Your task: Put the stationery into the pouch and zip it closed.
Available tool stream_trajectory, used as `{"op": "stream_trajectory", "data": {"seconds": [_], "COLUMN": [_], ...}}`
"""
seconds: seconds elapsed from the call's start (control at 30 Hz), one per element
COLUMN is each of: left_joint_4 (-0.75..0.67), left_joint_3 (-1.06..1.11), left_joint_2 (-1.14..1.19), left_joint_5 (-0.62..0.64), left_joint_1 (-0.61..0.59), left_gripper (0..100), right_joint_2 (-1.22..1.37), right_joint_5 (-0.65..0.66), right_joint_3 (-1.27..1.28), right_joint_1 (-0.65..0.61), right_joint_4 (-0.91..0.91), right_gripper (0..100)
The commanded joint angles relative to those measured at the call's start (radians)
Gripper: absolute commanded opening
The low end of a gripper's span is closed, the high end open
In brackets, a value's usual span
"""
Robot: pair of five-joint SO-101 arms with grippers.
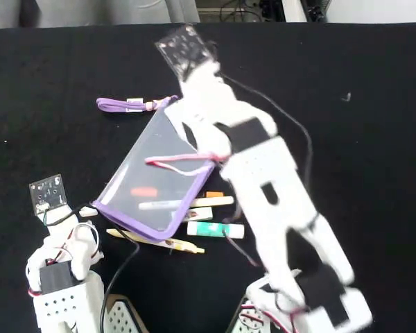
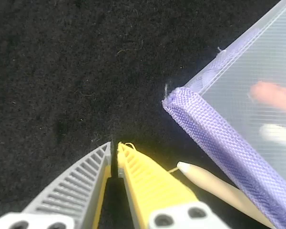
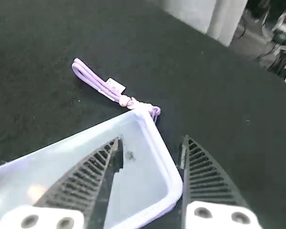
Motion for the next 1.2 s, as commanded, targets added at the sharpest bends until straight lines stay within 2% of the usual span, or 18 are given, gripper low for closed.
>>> {"op": "stream_trajectory", "data": {"seconds": [0.0, 0.23, 0.67, 1.17], "left_joint_4": [0.003, 0.003, 0.003, 0.003], "left_joint_3": [0.022, 0.022, 0.022, 0.022], "left_joint_2": [-0.008, -0.008, -0.008, -0.008], "left_joint_5": [-0.009, -0.009, -0.009, -0.009], "left_joint_1": [-0.002, -0.002, -0.002, -0.002], "left_gripper": [3, 3, 3, 3], "right_joint_2": [0.114, 0.394, 0.886, 1.181], "right_joint_5": [-0.002, 0.000, -0.002, -0.002], "right_joint_3": [-0.143, -0.360, -0.802, -1.086], "right_joint_1": [-0.020, -0.063, -0.064, -0.034], "right_joint_4": [-0.023, -0.023, -0.015, 0.020], "right_gripper": [19.8, 19.6, 19.4, 19.4]}}
